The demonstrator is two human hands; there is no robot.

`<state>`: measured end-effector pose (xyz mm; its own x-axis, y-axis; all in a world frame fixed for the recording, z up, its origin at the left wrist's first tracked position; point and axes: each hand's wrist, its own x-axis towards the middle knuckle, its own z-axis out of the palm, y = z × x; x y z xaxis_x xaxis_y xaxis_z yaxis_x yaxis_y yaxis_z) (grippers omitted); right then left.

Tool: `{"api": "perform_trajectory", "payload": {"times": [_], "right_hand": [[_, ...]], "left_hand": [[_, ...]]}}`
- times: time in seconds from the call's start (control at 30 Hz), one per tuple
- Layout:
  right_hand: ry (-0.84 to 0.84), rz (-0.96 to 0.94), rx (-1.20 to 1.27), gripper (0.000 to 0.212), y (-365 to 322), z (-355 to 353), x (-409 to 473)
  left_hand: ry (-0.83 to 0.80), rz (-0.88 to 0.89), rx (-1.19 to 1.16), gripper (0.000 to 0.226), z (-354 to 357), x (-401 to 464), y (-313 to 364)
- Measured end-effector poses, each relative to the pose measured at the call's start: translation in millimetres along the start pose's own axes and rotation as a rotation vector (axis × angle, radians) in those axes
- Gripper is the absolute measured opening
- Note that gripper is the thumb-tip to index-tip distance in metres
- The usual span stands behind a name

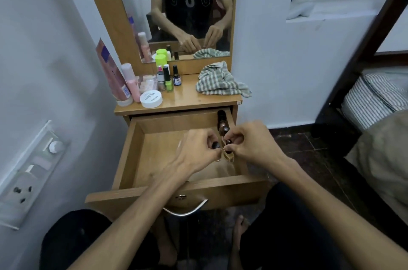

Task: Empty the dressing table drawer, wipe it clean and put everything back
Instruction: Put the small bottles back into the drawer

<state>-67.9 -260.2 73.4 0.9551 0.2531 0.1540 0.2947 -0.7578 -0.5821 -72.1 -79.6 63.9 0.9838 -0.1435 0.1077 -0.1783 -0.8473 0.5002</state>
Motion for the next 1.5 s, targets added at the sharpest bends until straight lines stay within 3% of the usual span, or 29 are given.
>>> {"api": "perform_trajectory", "payload": {"times": [0.23,0.5,0.7,0.93,1.3,1.5], "right_hand": [[0.075,-0.092,-0.197,0.013,9.6,15.2,2.3],[0.092,-0.078,-0.231,0.010,10.2,21.4,10.8],[0.114,-0.059,-0.196,0.018,12.1,18.7,9.0],[0.017,-0.032,-0.168,0.033,8.1,10.1,8.6],[0.053,-0.049,-0.214,0.014,5.3,15.6,2.4],[0.069,-0.058,-0.225,0.013,5.8,17.8,1.5]], "left_hand": [[-0.104,-0.033,-0.111,0.019,19.3,1.7,1.8],[-0.220,-0.056,-0.250,0.014,25.1,-0.7,1.0],[-0.200,-0.045,-0.264,0.015,31.0,3.5,4.4],[-0.193,-0.031,-0.260,0.019,35.0,4.2,1.5],[-0.181,-0.031,-0.318,0.017,32.8,4.9,3.1],[-0.210,-0.039,-0.338,0.021,31.9,5.7,3.4]]}}
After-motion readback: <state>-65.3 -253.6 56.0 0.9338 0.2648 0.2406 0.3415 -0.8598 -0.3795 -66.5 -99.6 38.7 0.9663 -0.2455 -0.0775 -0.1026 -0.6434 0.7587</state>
